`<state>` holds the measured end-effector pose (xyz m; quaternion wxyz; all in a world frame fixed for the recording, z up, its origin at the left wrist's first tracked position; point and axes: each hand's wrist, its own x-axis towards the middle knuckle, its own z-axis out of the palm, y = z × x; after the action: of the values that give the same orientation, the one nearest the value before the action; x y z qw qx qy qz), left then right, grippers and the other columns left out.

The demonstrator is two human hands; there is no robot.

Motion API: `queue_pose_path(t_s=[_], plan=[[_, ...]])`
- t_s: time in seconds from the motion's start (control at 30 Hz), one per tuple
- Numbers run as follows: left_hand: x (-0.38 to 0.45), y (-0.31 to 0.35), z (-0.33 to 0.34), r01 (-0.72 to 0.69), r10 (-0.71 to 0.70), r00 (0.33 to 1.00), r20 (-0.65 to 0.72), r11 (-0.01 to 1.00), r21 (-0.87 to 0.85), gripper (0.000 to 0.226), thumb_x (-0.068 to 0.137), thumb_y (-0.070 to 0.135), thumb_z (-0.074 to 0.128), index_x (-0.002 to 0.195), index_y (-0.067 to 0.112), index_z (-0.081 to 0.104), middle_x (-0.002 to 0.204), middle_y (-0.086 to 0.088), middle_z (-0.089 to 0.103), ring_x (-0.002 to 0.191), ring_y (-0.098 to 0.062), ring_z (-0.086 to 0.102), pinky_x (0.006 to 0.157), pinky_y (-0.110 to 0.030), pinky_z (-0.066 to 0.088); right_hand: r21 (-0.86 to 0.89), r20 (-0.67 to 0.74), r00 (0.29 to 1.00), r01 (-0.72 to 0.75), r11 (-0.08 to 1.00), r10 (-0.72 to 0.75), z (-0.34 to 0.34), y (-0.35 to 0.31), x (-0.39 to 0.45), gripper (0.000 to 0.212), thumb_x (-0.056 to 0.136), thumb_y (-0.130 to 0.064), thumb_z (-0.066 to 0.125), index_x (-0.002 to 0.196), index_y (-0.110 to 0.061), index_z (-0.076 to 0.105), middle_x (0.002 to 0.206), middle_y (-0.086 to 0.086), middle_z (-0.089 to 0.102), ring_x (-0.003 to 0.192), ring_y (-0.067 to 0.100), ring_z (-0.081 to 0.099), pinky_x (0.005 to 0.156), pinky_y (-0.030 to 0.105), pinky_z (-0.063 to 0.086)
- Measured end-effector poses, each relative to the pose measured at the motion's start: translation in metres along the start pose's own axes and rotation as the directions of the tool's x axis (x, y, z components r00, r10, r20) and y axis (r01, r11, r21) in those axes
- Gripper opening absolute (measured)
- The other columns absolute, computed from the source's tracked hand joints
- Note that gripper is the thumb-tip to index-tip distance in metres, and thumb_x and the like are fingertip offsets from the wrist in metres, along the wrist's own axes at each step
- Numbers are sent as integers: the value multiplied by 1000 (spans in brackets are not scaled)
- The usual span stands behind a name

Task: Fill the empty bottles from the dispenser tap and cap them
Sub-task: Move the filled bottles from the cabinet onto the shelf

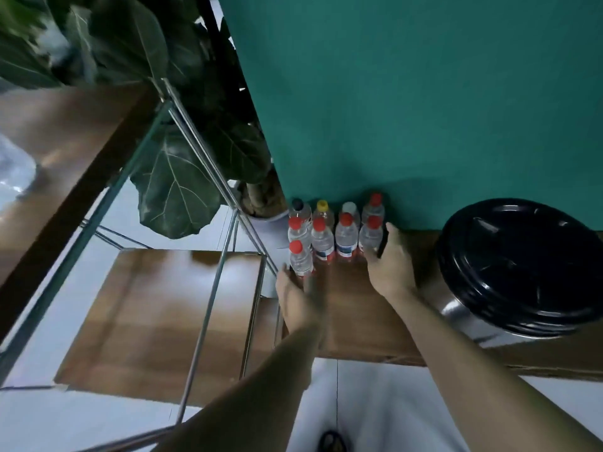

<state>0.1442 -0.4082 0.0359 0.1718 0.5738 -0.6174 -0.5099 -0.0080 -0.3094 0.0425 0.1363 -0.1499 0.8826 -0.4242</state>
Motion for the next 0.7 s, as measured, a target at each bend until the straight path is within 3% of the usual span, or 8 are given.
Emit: queue_pose_path(t_s=[0.07, 0.17, 0.27, 0.33, 0.4, 0.47, 0.57, 0.7], plan=[[21, -5, 10, 16, -16, 1000, -12, 1000, -11, 72, 113, 35, 62, 175, 27, 25, 178, 5, 34, 166, -21, 31, 136, -45, 26, 19, -28, 999, 36, 999, -35, 17, 11, 19, 69, 108, -22, 73, 166, -6, 41, 160, 16, 53, 148, 34, 53, 117, 36, 43], [50, -9, 24, 19, -21, 999, -39, 997, -70, 71, 112, 31, 66, 173, 30, 30, 176, 7, 37, 163, -19, 35, 134, -45, 31, 75, -54, 998, 32, 997, -28, 36, 16, 38, 65, 108, -34, 72, 162, -7, 46, 152, 14, 58, 140, 31, 59, 110, 33, 46], [73, -8, 38, -24, 19, 998, -66, 996, -83, 58, 109, 30, 71, 162, 36, 47, 160, 7, 53, 148, -20, 52, 127, -50, 43, 131, -73, 997, 43, 990, -34, 50, 26, 54, 66, 107, -52, 64, 153, -5, 54, 143, 14, 62, 132, 27, 61, 107, 32, 48], [86, -8, 46, -64, 59, 995, -76, 996, -66, 40, 107, 29, 73, 144, 38, 61, 139, 9, 63, 128, -16, 63, 117, -50, 52, 148, -106, 993, 59, 987, -43, 58, 37, 64, 59, 107, -55, 58, 140, -6, 62, 130, 14, 66, 122, 30, 65, 104, 43, 55], [95, -9, 49, -62, 58, 996, -64, 996, -58, 26, 106, 29, 73, 128, 42, 67, 125, 13, 68, 116, -14, 68, 110, -51, 58, 163, -144, 989, 70, 984, -46, 65, 43, 71, 46, 107, -47, 55, 127, -6, 66, 119, 13, 68, 111, 32, 68, 96, 47, 58], [101, -10, 48, -59, 56, 997, -57, 997, -51, 16, 106, 29, 74, 114, 41, 69, 111, 17, 74, 105, -12, 71, 102, -53, 61, 156, -166, 985, 65, 986, -39, 65, 41, 71, 27, 110, -30, 61, 123, -8, 68, 117, 12, 69, 109, 32, 68, 93, 36, 52], [97, -7, 44, -70, 67, 996, -61, 997, -45, 10, 106, 26, 75, 112, 34, 73, 96, 18, 76, 95, -5, 70, 95, -51, 63, 98, -225, 972, 84, 992, -60, 63, 46, 65, 15, 109, -17, 66, 123, -11, 68, 116, 9, 71, 106, 30, 69, 90, 31, 47], [78, -1, 33, -80, 78, 997, -29, 994, -70, 11, 105, 25, 77, 111, 34, 75, 95, 18, 77, 93, -1, 69, 91, -39, 59, 79, -240, 963, 142, 987, -120, 53, 46, 40, 10, 108, -15, 68, 117, -16, 65, 107, 1, 68, 100, 28, 67, 82, 33, 45]])
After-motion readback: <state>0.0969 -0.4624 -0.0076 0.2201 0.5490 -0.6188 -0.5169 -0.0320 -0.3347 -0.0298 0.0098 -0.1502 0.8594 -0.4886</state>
